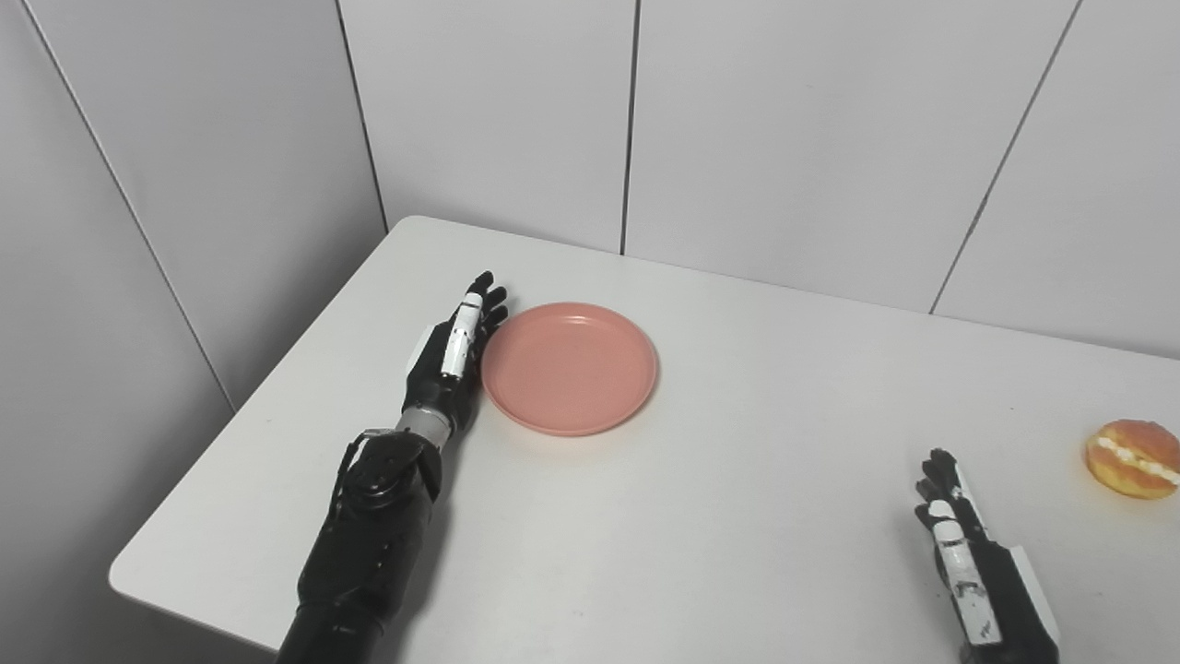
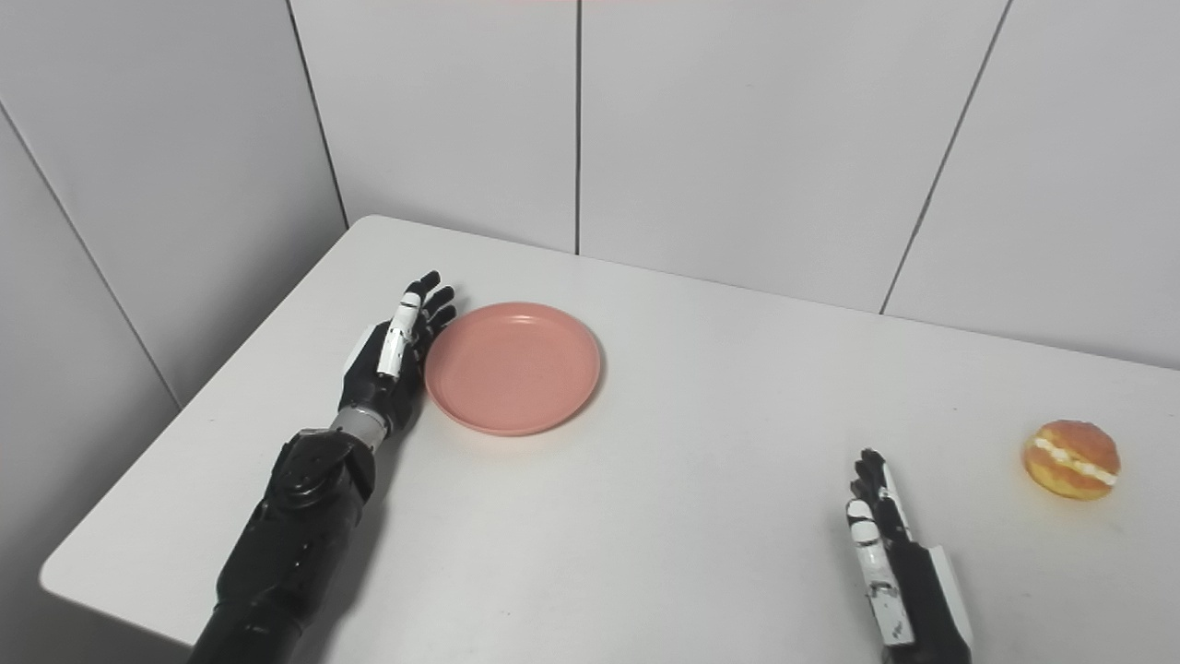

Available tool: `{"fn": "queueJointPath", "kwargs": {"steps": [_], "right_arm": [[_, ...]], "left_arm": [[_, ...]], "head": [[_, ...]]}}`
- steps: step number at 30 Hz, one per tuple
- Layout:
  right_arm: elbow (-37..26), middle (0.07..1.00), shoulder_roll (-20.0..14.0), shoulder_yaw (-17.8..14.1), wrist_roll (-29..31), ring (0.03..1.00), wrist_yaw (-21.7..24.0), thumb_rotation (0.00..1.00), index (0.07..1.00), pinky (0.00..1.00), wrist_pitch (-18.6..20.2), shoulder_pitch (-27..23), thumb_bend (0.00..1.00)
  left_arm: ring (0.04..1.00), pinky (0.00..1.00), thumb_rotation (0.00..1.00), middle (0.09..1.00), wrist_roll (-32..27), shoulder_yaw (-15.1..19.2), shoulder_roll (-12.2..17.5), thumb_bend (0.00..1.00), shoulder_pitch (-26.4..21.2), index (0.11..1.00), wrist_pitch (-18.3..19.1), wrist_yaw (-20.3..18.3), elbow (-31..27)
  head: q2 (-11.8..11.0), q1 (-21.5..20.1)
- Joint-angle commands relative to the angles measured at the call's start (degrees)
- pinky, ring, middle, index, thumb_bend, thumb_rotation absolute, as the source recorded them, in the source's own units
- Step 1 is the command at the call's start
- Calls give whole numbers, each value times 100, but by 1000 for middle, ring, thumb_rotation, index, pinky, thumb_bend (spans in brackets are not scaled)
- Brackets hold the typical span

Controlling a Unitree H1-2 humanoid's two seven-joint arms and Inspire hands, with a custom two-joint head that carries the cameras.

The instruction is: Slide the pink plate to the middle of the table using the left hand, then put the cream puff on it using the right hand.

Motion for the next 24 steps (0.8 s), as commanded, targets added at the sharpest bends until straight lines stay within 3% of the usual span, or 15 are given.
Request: {"fn": "queueJointPath", "kwargs": {"steps": [1, 9, 18, 24], "right_arm": [[-96, 1000, 27, 17, -21, 1000, -8, 1000, 1000, 1000, 105, -54, 278], [-230, 1000, 122, 11, -160, 1000, -140, 1000, 1000, 1000, 322, -46, 282], [-246, 1000, 142, 3, -100, 1000, -135, 1000, 1000, 1000, 276, -62, 267], [-304, 1000, 209, -7, -67, 1000, -175, 1000, 1000, 1000, 355, -69, 283]], "left_arm": [[950, 938, 1000, 949, -8, -253, -258, 393, 53, 946, 205, -351, 85], [945, 941, 1000, 943, 81, -531, -335, 415, 168, 937, 240, -411, -90], [951, 967, 1000, 949, -58, -744, -467, 424, 339, 934, 393, -575, -492], [953, 970, 1000, 952, -24, -908, -595, 420, 525, 939, 686, -522, -997]], "head": [[15, -40], [84, -190], [216, -485], [325, -715]]}}
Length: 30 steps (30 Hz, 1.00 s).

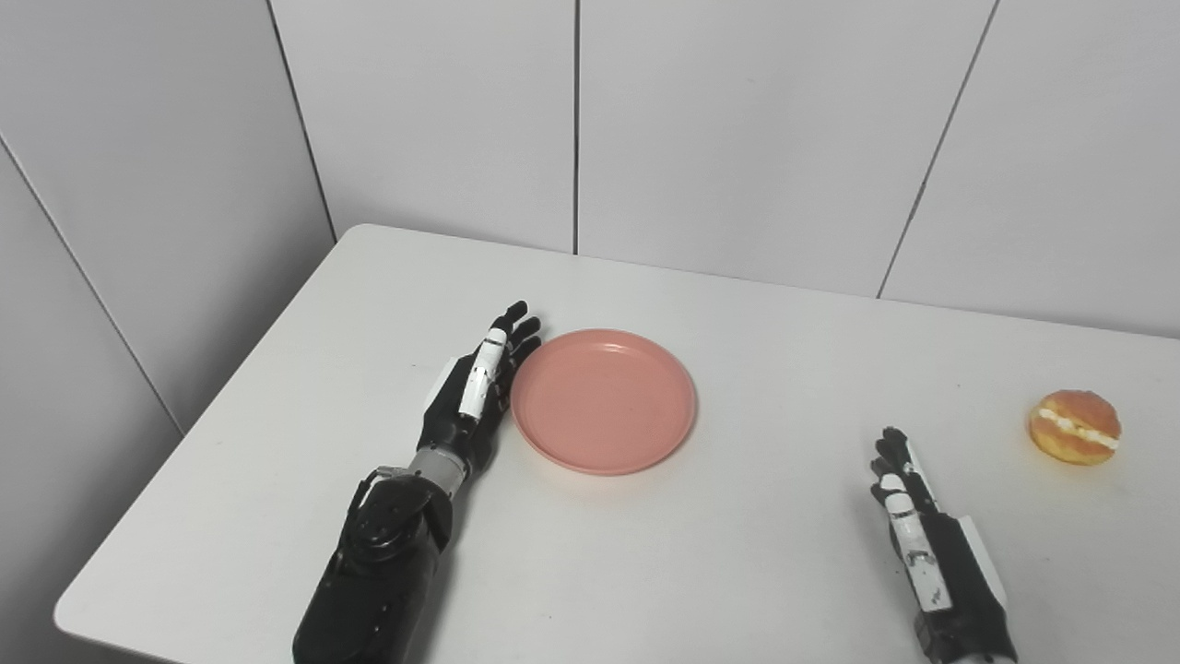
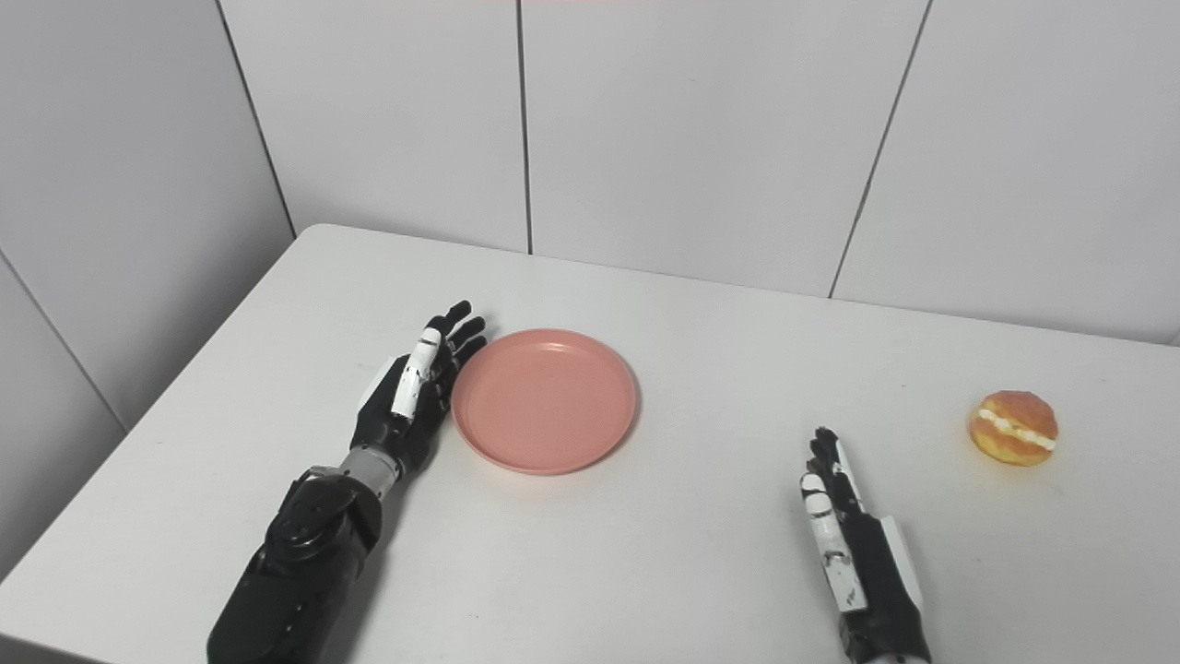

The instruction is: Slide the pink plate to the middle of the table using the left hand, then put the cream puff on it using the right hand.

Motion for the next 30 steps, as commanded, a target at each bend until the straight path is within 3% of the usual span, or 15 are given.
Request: {"fn": "queueJointPath", "kwargs": {"steps": [1, 15, 23, 30], "right_arm": [[-163, 1000, 56, 6, -14, 1000, -34, 1000, 1000, 1000, 149, -78, 284], [-323, 1000, 171, 133, -520, 1000, -257, 1000, 1000, 999, 362, -109, 356], [-297, 1000, 315, 79, -434, 1000, -294, 1000, 1000, 1000, 423, -157, 352], [-351, 1000, 342, 136, -635, 995, -351, 1000, 1000, 1000, 535, -155, 404]], "left_arm": [[953, 970, 1000, 952, -5, -245, -207, 420, 95, 939, 387, -247, -156], [964, 972, 1000, 966, -34, -537, -366, 413, 478, 955, 791, -297, -787], [966, 981, 1000, 970, -82, -739, -359, 434, 736, 961, 959, -485, -1161], [968, 981, 1000, 970, -107, -851, -390, 425, 936, 961, 1181, -510, -1490]], "head": [[34, -92], [189, -632], [268, -855], [300, -1000]]}}
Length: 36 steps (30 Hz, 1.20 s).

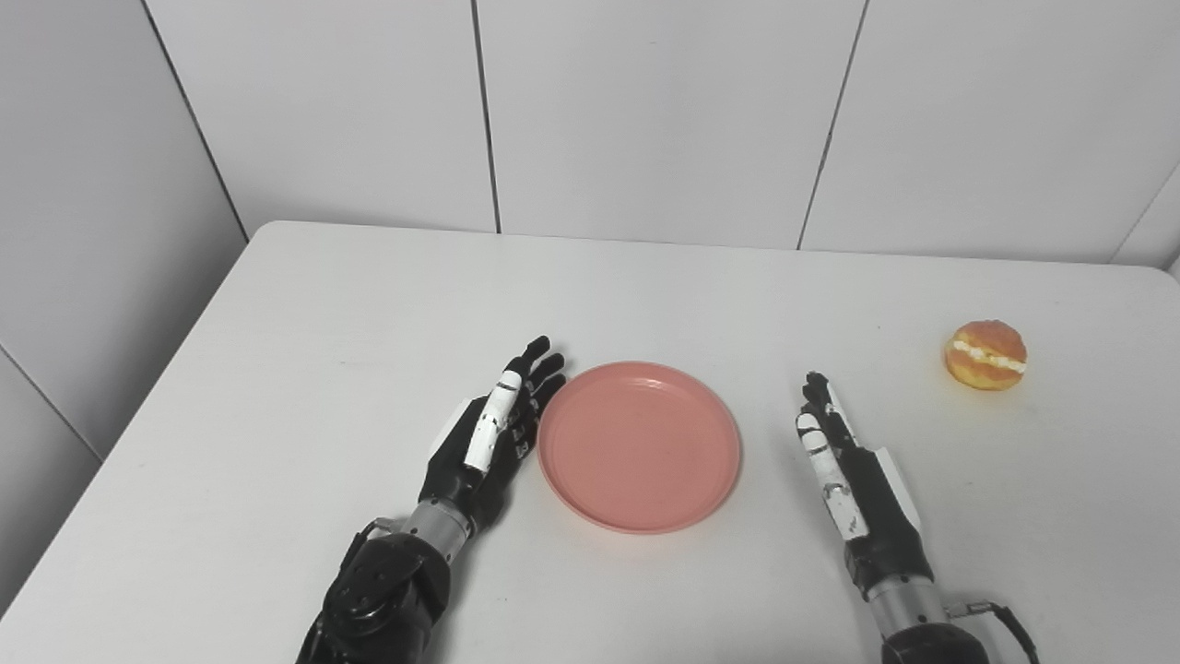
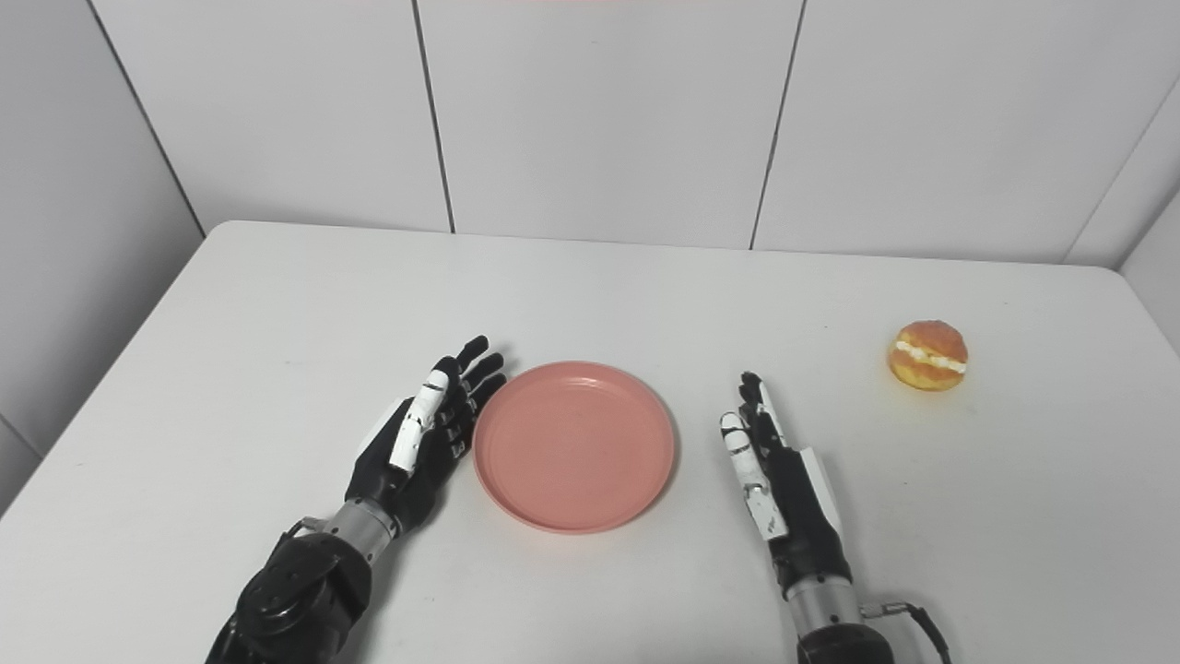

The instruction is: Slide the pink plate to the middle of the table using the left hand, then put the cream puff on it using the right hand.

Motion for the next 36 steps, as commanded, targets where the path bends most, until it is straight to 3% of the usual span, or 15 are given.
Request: {"fn": "queueJointPath", "kwargs": {"steps": [1, 17, 31, 36], "right_arm": [[-160, 1000, 52, 26, -67, 994, -54, 1000, 1000, 1000, 131, -118, 408], [-244, 1000, 56, 7, -114, 993, -71, 1000, 1000, 1000, 195, -112, 408], [-428, 992, -87, 69, -403, 980, -92, 1000, 991, 969, 91, -213, 396], [-721, 991, -189, -24, -484, 956, -90, 1000, 987, 880, 148, -322, 415]], "left_arm": [[966, 978, 1000, 969, -87, -162, -81, 424, 115, 959, 379, -210, -94], [967, 980, 1000, 968, 5, -234, -111, 428, 262, 957, 397, -255, -73], [971, 992, 1000, 975, 186, -89, -160, 414, 300, 968, -154, -150, 273], [960, 970, 1000, 965, 507, -91, -193, 422, 322, 956, -572, -68, 424]], "head": [[10, -43], [32, -271], [-159, -531], [-291, -786]]}}
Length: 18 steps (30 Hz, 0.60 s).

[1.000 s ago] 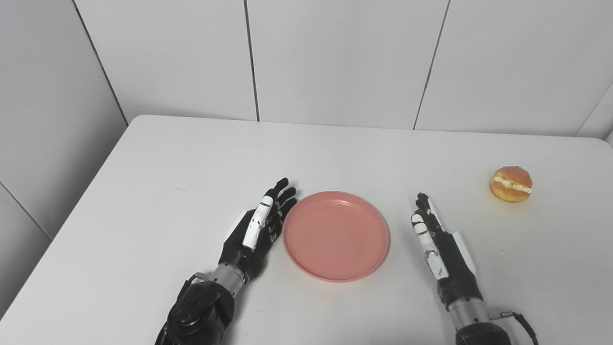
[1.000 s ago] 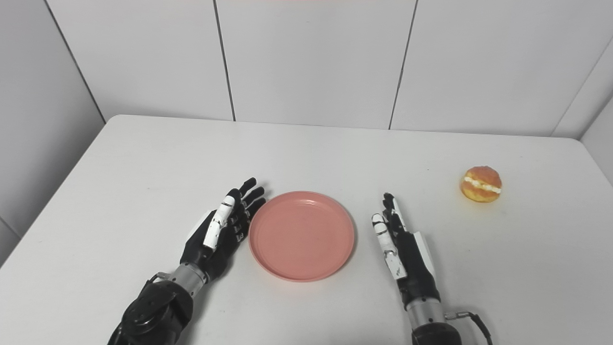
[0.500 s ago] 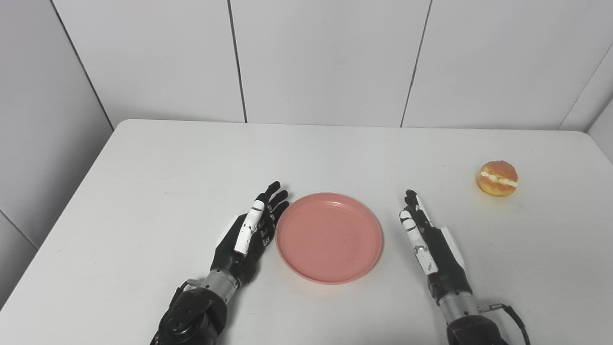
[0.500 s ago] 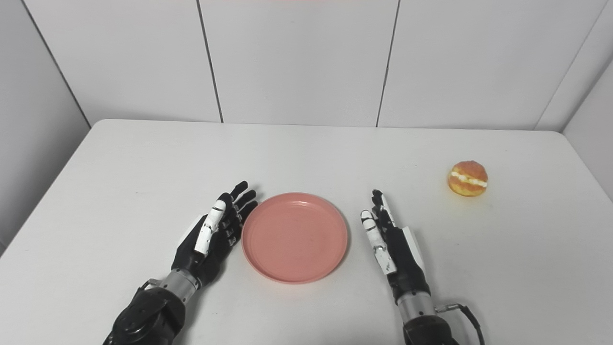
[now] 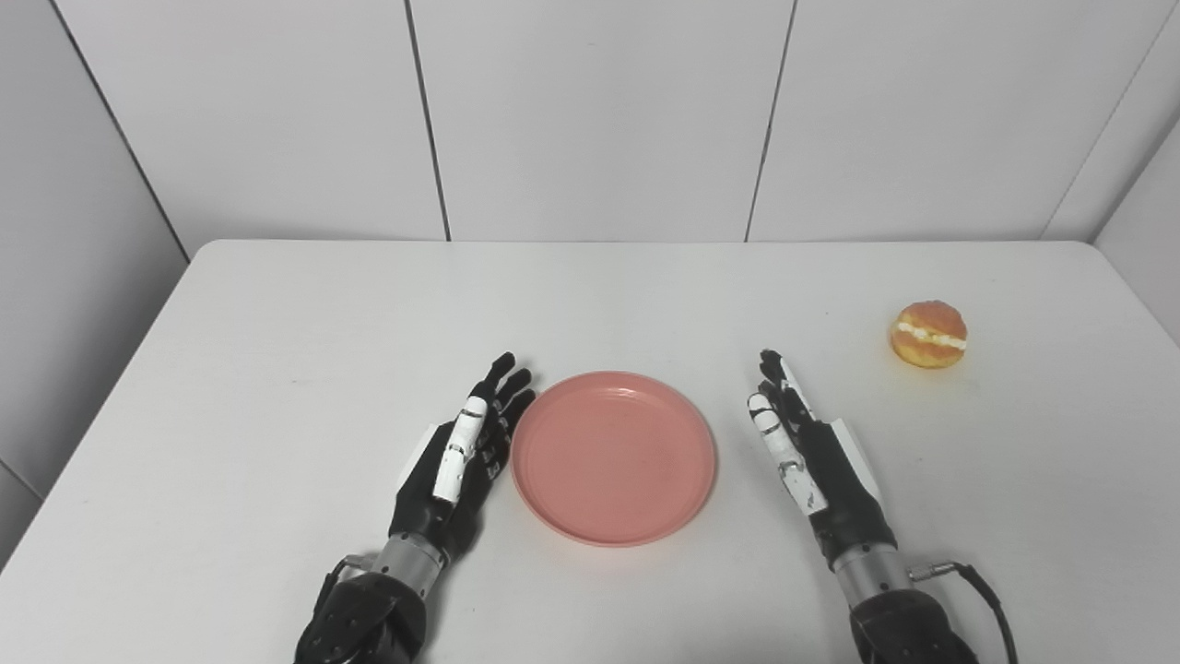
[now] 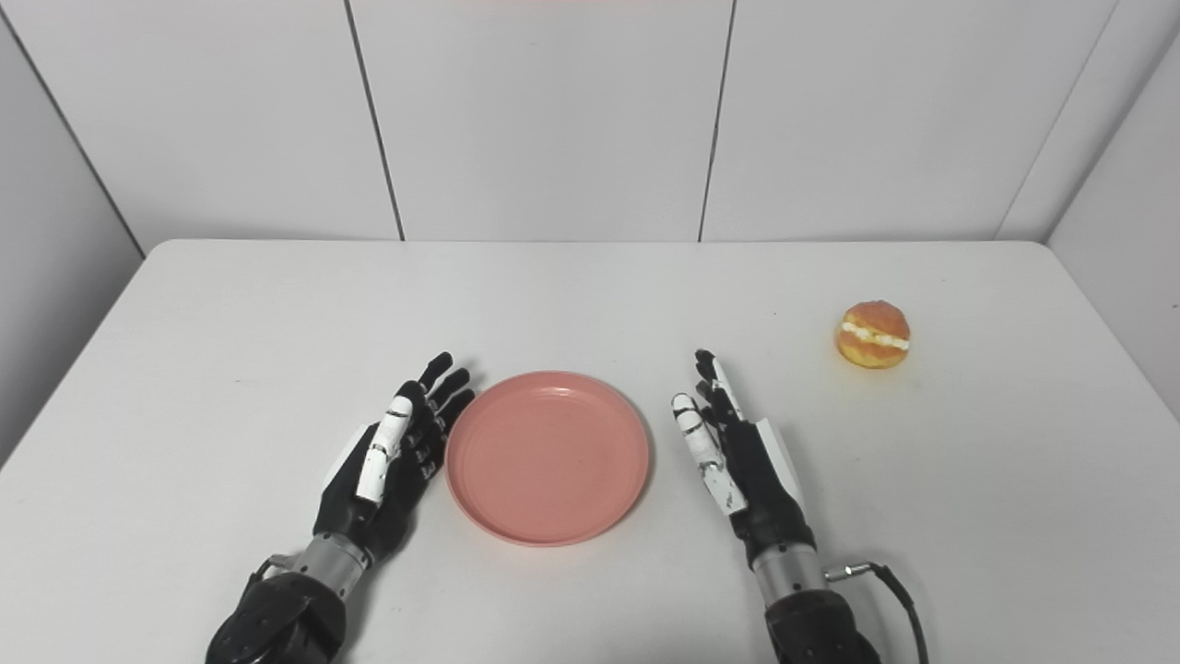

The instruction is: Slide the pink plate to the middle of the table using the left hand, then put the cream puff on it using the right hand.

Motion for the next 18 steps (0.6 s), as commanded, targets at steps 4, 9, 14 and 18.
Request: {"fn": "queueJointPath", "kwargs": {"steps": [4, 9, 14, 18], "right_arm": [[-509, 987, -219, -157, -190, 991, -9, 1000, 985, 957, 173, -379, 451], [-713, 981, -502, -351, -302, 978, 22, 1000, 976, 938, 368, -613, 477], [-750, 978, -759, -545, -234, 969, 88, 969, 969, 950, 426, -833, 513], [-801, 964, -972, -625, -412, 950, 53, 931, 957, 903, 412, -996, 465]], "left_arm": [[962, 965, 1000, 967, 183, 7, -107, 433, 167, 958, -112, 16, 279], [968, 971, 1000, 971, 266, 74, -148, 429, 202, 964, -400, 27, 408], [971, 971, 1000, 974, 356, 88, -138, 439, 236, 967, -601, 6, 490], [973, 980, 1000, 975, 344, 114, -123, 443, 273, 972, -717, -21, 522]], "head": [[-101, -231], [-157, -330], [-236, -474], [-300, -588]]}}
